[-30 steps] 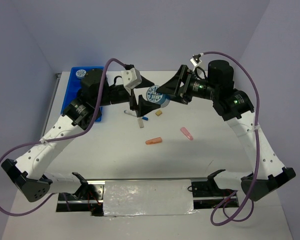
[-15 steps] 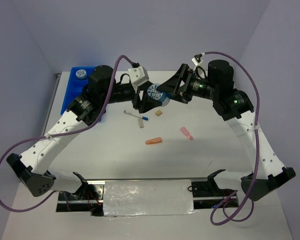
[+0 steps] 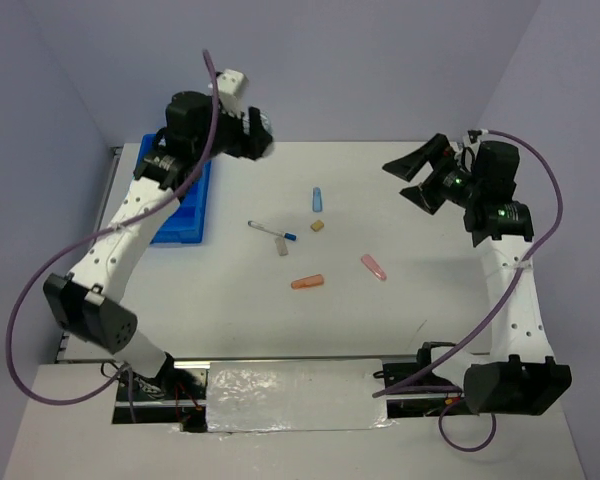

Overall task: Sort the stationery into containers
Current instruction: Place the stationery in the storage box.

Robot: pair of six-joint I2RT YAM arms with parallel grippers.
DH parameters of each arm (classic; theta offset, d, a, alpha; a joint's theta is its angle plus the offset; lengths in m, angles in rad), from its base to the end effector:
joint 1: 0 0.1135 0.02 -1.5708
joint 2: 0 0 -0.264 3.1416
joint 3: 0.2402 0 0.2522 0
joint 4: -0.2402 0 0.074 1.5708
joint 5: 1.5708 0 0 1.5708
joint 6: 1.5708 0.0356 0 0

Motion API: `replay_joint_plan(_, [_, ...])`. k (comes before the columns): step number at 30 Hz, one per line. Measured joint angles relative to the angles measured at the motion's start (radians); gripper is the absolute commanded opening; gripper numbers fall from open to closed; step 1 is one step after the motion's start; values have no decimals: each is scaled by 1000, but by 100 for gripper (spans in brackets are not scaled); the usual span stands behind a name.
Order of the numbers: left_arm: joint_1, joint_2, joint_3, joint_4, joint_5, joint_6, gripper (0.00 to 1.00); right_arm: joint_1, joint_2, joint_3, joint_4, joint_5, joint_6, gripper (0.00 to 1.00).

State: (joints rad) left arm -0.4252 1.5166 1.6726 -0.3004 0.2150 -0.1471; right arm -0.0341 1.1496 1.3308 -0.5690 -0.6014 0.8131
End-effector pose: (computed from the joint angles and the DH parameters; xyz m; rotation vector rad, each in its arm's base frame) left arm 0.3121 -0.1497 0.4588 0.4026 1.7029 -0.6058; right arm 0.2384 0.0120 0.4185 0.4437 2.0008 1.0873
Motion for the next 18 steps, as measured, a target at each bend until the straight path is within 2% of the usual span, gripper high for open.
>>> replay_joint_plan(2, [97,78,54,-6,-94,-47,0,-51,-24,-53,-23,16,-25,100])
replay_joint_plan(4, [199,171,105,-8,-173,-82,0,-53,-53,-111,-25,3,-35,100])
replay_joint_plan(8, [362,398,265,-28,-246,-150,0,-42,-106,-186,-38,-29,-50,100])
replay_joint_plan(10, [423,476,286,-7,-258,-180,0,-37,-121,-189,-39,-44,-63,100])
replay_joint_plan(14, [499,555,282,-21,-261,-204,0,-34,-149,-189,-63,-64,-111,100])
replay_joint_plan(18, [525,612,301,-2,-241,-202,0,-32,-174,-208,-95,-69,-146,100])
